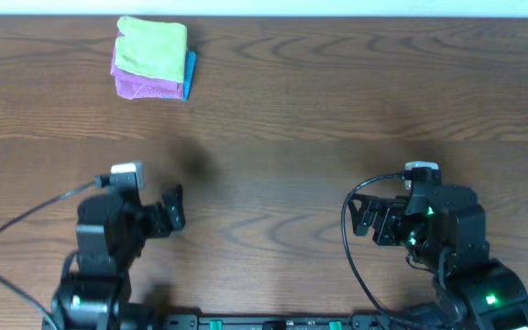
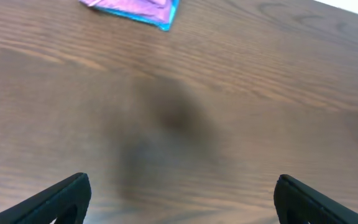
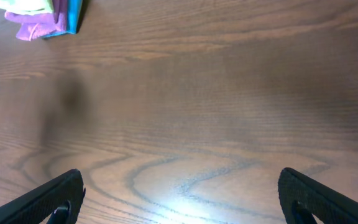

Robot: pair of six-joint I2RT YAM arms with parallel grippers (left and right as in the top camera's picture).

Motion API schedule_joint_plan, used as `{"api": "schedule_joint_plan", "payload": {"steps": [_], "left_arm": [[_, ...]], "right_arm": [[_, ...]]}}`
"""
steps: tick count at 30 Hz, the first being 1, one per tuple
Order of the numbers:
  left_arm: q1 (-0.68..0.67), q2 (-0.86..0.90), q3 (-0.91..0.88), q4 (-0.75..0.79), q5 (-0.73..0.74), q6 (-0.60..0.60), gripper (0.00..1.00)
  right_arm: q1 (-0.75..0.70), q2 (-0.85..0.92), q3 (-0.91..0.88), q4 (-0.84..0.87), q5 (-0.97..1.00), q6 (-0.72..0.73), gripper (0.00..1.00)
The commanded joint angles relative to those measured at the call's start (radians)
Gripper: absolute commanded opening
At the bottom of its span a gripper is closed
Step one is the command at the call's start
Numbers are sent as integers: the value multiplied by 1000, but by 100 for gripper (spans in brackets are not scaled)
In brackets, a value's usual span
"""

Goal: Fold the cloth

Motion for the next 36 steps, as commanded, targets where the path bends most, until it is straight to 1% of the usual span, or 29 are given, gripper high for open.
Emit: {"api": "schedule_joint_plan", "payload": {"steps": [1, 4, 9, 13, 16, 21, 36], "left_arm": [[-2, -96, -69, 3, -47, 56, 95], [-2, -179, -125, 3, -50, 88, 95], [-1, -277, -190, -6, -105, 96, 95], [1, -339, -210, -62, -175, 103, 95], [3, -372, -211, -111, -213, 136, 95], [3, -415, -214, -174, -264, 139, 95], [3, -536, -308, -242, -235, 139, 95]], "right_arm": [[-9, -2, 0, -1, 0, 14, 99], [-9, -1, 0, -1, 0, 14, 99], [-9, -2, 0, -1, 0, 14, 99], [-9, -1, 0, -1, 0, 14, 99], [-9, -2, 0, -1, 0, 14, 99], [-9, -1, 0, -1, 0, 14, 99], [-9, -1, 0, -1, 0, 14, 99]]}}
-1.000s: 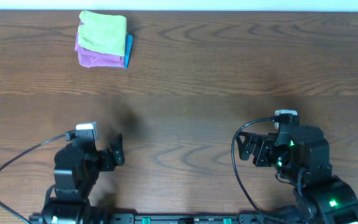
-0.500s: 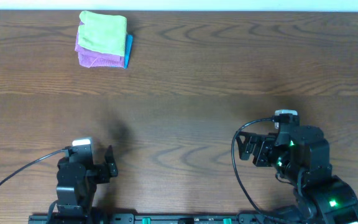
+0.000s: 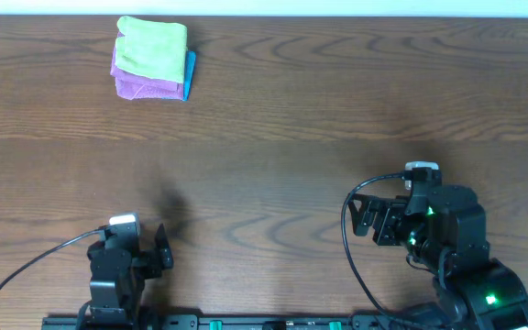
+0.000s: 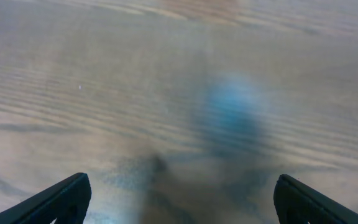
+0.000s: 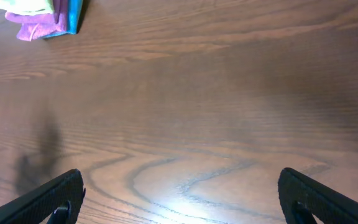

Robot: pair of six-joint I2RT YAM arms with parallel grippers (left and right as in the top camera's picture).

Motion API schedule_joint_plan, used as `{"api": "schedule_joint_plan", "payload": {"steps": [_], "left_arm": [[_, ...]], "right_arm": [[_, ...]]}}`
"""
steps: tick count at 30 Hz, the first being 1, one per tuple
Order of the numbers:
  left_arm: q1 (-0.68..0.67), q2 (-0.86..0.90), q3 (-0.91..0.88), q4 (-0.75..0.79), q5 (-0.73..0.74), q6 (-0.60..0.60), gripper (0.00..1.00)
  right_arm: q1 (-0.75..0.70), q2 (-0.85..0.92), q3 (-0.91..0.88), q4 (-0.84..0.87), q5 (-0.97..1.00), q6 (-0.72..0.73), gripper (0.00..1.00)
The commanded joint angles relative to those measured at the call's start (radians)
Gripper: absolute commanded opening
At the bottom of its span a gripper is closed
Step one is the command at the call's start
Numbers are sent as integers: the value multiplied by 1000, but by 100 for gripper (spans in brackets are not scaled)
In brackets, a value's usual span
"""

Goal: Fold the cloth

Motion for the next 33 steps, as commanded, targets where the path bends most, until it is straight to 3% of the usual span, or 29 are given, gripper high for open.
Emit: {"api": "schedule_joint_plan", "payload": {"steps": [1, 31, 33], "left_arm": [[2, -35, -30, -16, 5, 21, 95], [2, -36, -48, -20, -3, 51, 95], [2, -36, -48, -20, -3, 51, 95]], "right_arm": [[-9, -1, 0, -1, 0, 14, 99], [-7, -7, 0, -3, 0, 13, 99], [-9, -34, -1, -30, 65, -21, 99]]}}
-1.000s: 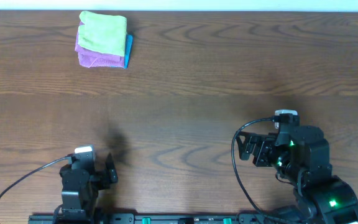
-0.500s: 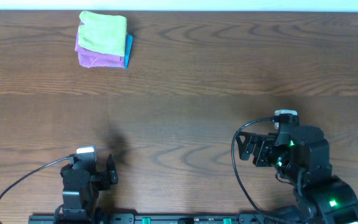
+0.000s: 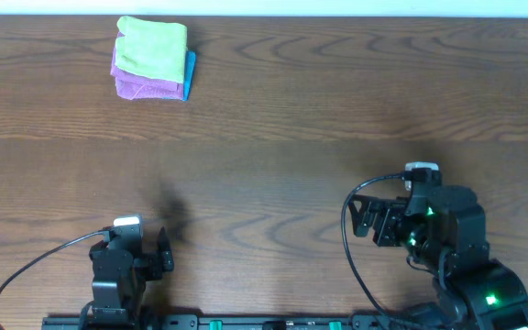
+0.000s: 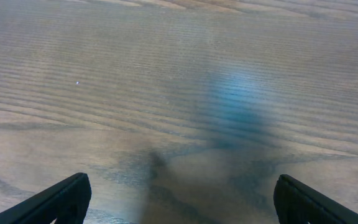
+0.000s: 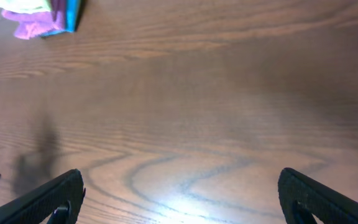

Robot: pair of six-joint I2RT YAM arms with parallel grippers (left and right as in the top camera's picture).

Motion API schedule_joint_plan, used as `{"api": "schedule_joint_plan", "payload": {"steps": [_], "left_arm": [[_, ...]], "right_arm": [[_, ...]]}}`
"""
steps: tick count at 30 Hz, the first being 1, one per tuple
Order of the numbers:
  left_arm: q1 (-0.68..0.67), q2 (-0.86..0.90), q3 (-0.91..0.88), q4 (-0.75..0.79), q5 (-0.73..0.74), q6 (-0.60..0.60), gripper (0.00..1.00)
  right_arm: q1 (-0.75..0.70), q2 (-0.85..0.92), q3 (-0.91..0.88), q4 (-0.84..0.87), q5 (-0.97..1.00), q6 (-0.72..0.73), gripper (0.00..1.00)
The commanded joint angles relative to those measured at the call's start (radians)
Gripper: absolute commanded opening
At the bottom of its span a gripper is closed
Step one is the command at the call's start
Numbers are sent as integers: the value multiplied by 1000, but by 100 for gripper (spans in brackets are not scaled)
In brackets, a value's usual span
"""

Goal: Fold the cloth

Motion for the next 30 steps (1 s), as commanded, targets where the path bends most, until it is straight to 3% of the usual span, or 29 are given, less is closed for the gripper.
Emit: {"api": "schedule_joint_plan", "payload": {"steps": [1, 9, 21, 30], "left_arm": [[2, -8, -21, -10, -3, 7, 95], [2, -8, -21, -10, -3, 7, 95], [2, -8, -21, -10, -3, 7, 95], [2, -8, -21, -10, -3, 7, 95]], "right_arm": [[-9, -50, -12, -30, 106, -26, 99], [-48, -314, -257, 41, 189, -289, 99], [-201, -580, -509, 95, 174, -397, 99], [-219, -645, -585, 101, 174, -446, 99]]}}
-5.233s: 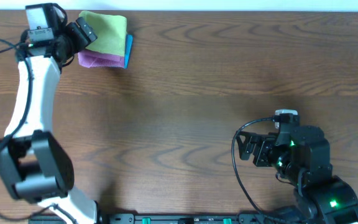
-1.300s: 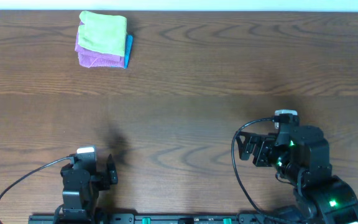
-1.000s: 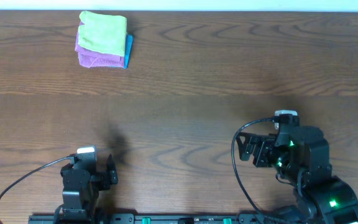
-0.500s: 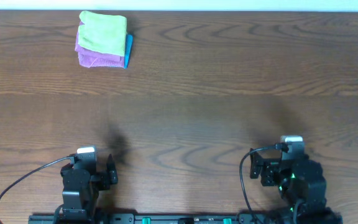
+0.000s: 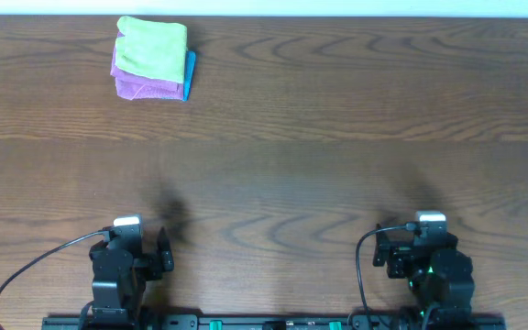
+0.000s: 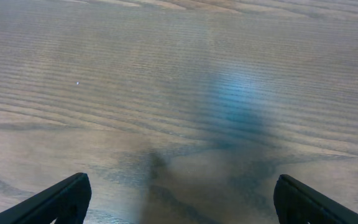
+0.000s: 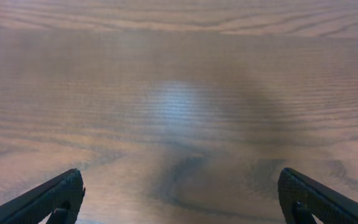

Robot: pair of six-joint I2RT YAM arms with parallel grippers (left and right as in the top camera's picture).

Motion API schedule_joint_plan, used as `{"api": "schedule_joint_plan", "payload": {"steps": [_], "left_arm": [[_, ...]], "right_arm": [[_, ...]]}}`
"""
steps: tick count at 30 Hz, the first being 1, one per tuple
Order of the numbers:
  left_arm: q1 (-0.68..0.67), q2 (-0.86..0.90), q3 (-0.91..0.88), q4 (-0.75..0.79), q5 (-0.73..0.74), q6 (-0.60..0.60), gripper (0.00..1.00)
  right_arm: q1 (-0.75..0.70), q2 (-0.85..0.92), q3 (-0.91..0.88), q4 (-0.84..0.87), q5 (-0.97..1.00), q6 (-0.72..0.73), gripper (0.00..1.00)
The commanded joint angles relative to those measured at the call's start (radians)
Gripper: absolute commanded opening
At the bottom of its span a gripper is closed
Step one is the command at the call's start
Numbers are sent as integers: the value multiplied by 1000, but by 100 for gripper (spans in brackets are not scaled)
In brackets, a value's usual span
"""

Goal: Fold the cloth

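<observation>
A small stack of folded cloths (image 5: 151, 58), green on top of purple with a blue edge, lies at the far left of the wooden table (image 5: 337, 110). My left gripper (image 5: 165, 258) rests low at the near edge on the left, open, with only bare wood between its fingertips (image 6: 67, 199). My right gripper (image 5: 388, 259) is tucked at the near edge on the right, open as well, its fingertips (image 7: 61, 198) wide apart over bare wood. Neither wrist view shows the cloths.
Black cables loop from each arm's base at the near edge (image 5: 26, 275). A rail with green lights (image 5: 264, 323) runs along the front. The table's far edge meets a white strip (image 5: 337, 7).
My right arm has drawn back from its raised pose to a low tucked pose at the near edge; its camera now looks straight down at wood. The left arm and cloths are unchanged.
At first both arms stood raised mid-table with open grippers, the folded stack at far left. Then the left arm was tucked low at the near edge. It stayed there, and now the right arm is tucked too.
</observation>
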Motion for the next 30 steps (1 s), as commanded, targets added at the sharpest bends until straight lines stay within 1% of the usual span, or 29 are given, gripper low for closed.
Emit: {"api": "schedule_joint_plan", "payload": {"steps": [1, 6, 30], "left_arm": [[2, -7, -20, -11, -3, 7, 95], [2, -7, -20, -11, -3, 7, 95], [2, -7, -20, -11, -3, 7, 95]], "right_arm": [[-10, -22, -32, 4, 3, -34, 99], [-10, -34, -45, 12, 9, -61, 99], [-9, -33, -45, 11, 14, -60, 99]]}}
